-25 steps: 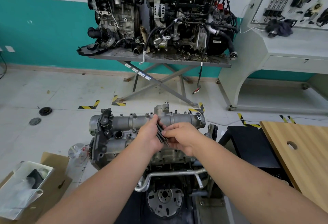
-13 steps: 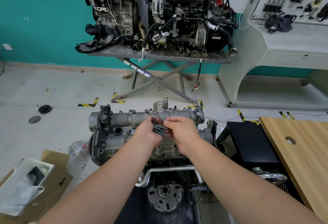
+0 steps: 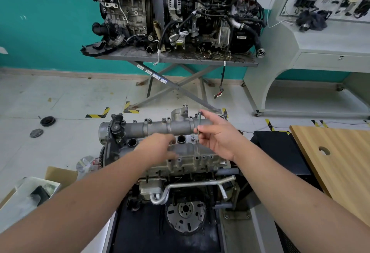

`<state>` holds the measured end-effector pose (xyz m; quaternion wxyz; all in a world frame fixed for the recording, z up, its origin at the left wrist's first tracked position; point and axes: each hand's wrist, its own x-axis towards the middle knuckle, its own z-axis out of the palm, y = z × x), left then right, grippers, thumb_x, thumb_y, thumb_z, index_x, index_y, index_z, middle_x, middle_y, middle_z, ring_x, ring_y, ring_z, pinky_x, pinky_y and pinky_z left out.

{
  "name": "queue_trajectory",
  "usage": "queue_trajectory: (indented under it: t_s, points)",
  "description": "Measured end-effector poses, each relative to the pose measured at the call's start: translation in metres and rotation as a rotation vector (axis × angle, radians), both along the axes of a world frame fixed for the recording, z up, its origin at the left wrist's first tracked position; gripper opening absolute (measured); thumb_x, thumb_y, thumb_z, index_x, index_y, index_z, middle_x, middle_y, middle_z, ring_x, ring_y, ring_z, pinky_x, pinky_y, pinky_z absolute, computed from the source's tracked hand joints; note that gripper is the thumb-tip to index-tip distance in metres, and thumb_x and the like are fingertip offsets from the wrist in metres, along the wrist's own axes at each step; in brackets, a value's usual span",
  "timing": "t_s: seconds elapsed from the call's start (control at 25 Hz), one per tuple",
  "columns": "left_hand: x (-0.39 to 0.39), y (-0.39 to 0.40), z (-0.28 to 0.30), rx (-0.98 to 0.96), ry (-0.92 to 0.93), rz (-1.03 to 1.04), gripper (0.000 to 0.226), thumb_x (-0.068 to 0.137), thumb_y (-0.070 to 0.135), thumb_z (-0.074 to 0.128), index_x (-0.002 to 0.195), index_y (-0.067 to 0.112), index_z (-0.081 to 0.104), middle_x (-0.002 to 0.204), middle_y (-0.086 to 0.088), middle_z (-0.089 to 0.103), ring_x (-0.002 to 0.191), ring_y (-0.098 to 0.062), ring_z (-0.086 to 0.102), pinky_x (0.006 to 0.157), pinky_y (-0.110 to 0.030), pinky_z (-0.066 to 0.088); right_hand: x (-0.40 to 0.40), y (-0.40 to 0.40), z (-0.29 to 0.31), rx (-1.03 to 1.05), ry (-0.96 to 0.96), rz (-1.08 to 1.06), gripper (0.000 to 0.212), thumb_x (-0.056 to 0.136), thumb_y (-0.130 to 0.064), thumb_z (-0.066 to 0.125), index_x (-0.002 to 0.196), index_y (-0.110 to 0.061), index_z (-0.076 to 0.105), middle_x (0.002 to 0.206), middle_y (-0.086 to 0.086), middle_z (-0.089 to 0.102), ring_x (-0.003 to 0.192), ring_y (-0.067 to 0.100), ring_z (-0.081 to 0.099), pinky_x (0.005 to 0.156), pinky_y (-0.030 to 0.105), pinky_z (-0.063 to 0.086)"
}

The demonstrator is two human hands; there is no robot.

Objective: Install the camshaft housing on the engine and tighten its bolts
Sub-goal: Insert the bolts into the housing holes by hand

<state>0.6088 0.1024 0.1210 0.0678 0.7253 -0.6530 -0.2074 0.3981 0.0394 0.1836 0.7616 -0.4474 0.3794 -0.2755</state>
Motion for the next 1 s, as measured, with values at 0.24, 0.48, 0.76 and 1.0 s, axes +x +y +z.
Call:
queue_trajectory:
  t_s: [0.24,0.48,0.76,1.0]
  points:
    - [-0.012,0.017,-0.023,0.001,-0.494,-0.256,0.066,0.085,0.054,0.066,0.132,0.026,0.03,0.122,-0.003,0.05,0.083,-0.029,0.061,0.052,-0.037,0.042,-0.011,0.012,-0.05,-0.709,0.717,0.056,0.037,0.091,-0.016,0.068,0.103,-0.041,0.043,0.075,0.002,0.068,0.057,0.005,0.056,0.061,0.024,0.048]
    - [-0.02,0.013,-0.03,-0.004,-0.524,-0.16,0.074,0.085,0.052,0.071,0.137,0.019,0.03,0.129,-0.007,0.027,0.067,-0.028,0.053,0.047,-0.035,0.044,-0.008,0.014,-0.069,-1.082,0.826,0.28,0.033,0.097,-0.021,0.061,0.122,-0.031,0.043,0.079,-0.01,0.063,0.068,0.007,0.056,0.064,0.032,0.047]
    - [-0.012,0.008,-0.031,-0.014,-0.511,-0.168,0.067,0.079,0.056,0.073,0.123,0.018,0.04,0.117,-0.006,0.036,0.065,-0.028,0.05,0.045,-0.034,0.032,-0.014,0.013,-0.075,-1.135,0.814,0.302,0.03,0.098,-0.019,0.058,0.126,-0.02,0.047,0.093,-0.001,0.069,0.075,0.016,0.054,0.068,0.033,0.044]
    - [-0.007,0.002,-0.034,-0.016,-0.508,-0.207,0.066,0.078,0.058,0.073,0.121,0.017,0.045,0.115,-0.006,0.053,0.09,-0.033,0.064,0.057,-0.04,0.044,-0.014,0.014,-0.074,-1.148,0.831,0.298,0.027,0.099,-0.019,0.057,0.124,-0.019,0.048,0.081,-0.011,0.054,0.071,0.012,0.048,0.063,0.027,0.034]
